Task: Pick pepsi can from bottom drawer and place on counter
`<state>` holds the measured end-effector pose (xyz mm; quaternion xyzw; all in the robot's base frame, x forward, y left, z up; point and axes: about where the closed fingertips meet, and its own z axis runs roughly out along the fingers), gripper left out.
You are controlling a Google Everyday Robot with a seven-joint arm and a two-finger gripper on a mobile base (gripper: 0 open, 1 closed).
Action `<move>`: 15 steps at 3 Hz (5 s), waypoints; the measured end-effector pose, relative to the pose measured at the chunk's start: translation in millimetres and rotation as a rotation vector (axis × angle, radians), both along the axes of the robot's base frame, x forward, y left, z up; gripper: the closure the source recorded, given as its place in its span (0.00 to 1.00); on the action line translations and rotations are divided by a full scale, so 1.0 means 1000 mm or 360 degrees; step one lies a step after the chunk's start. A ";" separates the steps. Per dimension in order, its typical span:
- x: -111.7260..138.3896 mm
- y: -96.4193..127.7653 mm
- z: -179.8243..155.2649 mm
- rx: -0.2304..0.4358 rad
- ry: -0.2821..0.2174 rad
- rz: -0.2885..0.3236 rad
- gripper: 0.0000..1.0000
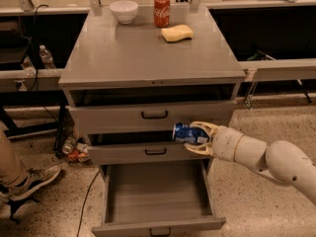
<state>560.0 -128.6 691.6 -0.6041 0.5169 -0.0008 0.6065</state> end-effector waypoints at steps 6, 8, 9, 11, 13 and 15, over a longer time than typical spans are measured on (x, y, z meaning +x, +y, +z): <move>0.078 0.137 0.192 -0.0314 -0.0338 0.0846 1.00; 0.128 0.216 0.208 -0.0542 -0.0223 0.1160 1.00; 0.139 0.241 0.197 -0.0740 -0.0096 0.1217 1.00; 0.168 0.269 0.178 -0.0816 0.0191 0.0999 1.00; 0.168 0.273 0.173 -0.0812 0.0184 0.1027 0.87; 0.179 0.269 0.172 -0.0768 0.0216 0.0968 0.40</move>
Offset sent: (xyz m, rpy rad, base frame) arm 0.0225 -0.0042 0.1326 0.1045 -0.2267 0.1104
